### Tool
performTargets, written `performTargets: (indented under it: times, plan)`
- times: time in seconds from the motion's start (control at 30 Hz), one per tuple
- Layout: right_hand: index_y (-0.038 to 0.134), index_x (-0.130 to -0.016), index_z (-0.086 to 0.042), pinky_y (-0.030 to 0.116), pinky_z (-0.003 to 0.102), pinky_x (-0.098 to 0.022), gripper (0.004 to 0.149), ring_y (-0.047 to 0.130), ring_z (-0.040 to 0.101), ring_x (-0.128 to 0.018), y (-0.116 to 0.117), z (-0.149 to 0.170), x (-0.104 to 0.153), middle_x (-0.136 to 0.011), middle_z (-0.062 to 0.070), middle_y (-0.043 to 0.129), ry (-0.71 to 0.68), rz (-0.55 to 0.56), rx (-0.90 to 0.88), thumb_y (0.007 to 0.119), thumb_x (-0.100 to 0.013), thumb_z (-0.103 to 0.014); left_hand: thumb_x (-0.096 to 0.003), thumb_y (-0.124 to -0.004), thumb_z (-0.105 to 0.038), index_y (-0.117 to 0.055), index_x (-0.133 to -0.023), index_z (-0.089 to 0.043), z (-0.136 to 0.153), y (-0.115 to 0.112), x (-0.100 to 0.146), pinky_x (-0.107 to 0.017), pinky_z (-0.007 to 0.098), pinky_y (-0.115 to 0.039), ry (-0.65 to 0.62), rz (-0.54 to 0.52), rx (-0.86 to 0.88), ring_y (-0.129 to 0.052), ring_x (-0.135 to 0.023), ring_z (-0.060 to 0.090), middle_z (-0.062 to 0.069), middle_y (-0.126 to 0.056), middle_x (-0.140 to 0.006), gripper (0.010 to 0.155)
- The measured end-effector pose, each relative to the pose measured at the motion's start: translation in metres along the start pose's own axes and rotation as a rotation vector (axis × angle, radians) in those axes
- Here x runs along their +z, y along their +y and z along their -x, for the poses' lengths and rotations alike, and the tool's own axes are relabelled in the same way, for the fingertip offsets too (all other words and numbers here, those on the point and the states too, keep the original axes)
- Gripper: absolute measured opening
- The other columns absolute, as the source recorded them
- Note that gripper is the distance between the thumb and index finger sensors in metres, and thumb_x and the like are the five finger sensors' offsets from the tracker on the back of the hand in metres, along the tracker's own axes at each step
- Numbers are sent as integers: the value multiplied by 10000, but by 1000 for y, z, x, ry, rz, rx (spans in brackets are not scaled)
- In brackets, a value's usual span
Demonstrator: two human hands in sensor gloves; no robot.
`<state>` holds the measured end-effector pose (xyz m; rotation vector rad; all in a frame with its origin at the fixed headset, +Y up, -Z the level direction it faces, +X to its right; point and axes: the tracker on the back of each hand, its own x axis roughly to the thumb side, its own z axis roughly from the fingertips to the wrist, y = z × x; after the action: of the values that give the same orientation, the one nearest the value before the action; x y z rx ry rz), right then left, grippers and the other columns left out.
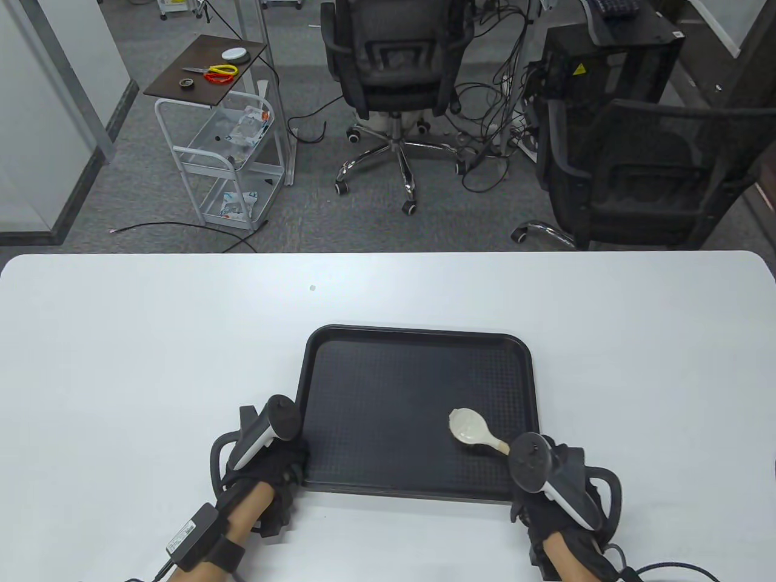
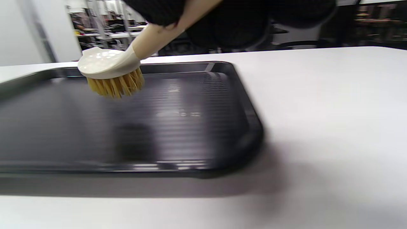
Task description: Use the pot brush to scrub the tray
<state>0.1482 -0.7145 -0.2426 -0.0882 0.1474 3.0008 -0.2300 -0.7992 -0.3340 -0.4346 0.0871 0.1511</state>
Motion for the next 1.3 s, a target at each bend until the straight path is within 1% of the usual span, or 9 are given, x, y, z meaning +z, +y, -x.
performTargets:
  times: [0.13,0.33,0.5,0.63,0.8,0.93,1.0,1.2,1.3]
  plan:
    - [676,-1004,-289,768,468,-492,520,858,277,-697,13,-53,-8,-959,96,743,-108,-1,-43,761,-491,-272,-449,-731,-505,-440,-1040,-135,0,0,0,-619,481,-655,0,-1,-1,-906,-379,197,-24,-898,-433,756]
    - [664,-1008,-298,770,461,-502,524,854,267,-709,33,-129,-20,-966,83,734,-219,-29,-31,757,-492,-276,-449,-731,-504,-441,-1040,-134,0,0,0,-619,480,-656,-1,0,0,-906,-378,197,-23,-898,-433,755]
    - [659,-1010,-299,771,461,-504,528,851,265,-714,44,-156,-27,-970,83,730,-232,-62,-43,755,-491,-271,-450,-732,-504,-440,-1040,-133,0,0,0,-619,481,-655,-2,1,1,-905,-379,198,-22,-898,-433,755]
    - [662,-1009,-289,780,459,-501,529,856,266,-714,48,-158,-23,-968,90,732,-252,-55,-53,757,-488,-264,-450,-732,-503,-439,-1040,-135,0,0,0,-619,481,-655,-3,2,2,-905,-378,198,-22,-898,-433,754]
    - [665,-1006,-294,787,454,-494,526,862,263,-708,52,-142,-19,-964,91,736,-230,-83,-59,755,-488,-268,-449,-735,-504,-440,-1040,-132,0,0,0,-620,481,-654,-3,2,1,-905,-379,199,-22,-898,-433,758]
    - [677,-997,-299,797,455,-481,518,870,265,-699,52,-114,-12,-959,93,743,-200,-80,-34,755,-485,-265,-448,-735,-505,-441,-1039,-134,0,0,1,-619,480,-656,-1,0,0,-906,-379,198,-23,-899,-432,757]
    - [687,-992,-300,795,462,-480,514,870,271,-699,48,-89,-8,-956,97,748,-163,-85,-36,759,-484,-260,-448,-734,-505,-441,-1040,-136,0,0,1,-619,480,-656,-1,0,0,-905,-379,197,-23,-899,-433,757]
    - [705,-982,-300,791,487,-489,509,872,288,-703,32,10,5,-954,106,752,13,-106,-56,770,-480,-246,-449,-733,-505,-440,-1040,-134,0,0,1,-620,480,-656,-1,1,1,-906,-379,198,-23,-899,-433,757]
    - [712,-978,-296,788,499,-492,508,872,297,-704,25,53,13,-951,111,757,103,-88,-42,777,-477,-239,-449,-734,-505,-440,-1040,-134,0,1,1,-619,480,-655,-1,1,1,-905,-380,198,-22,-899,-434,758]
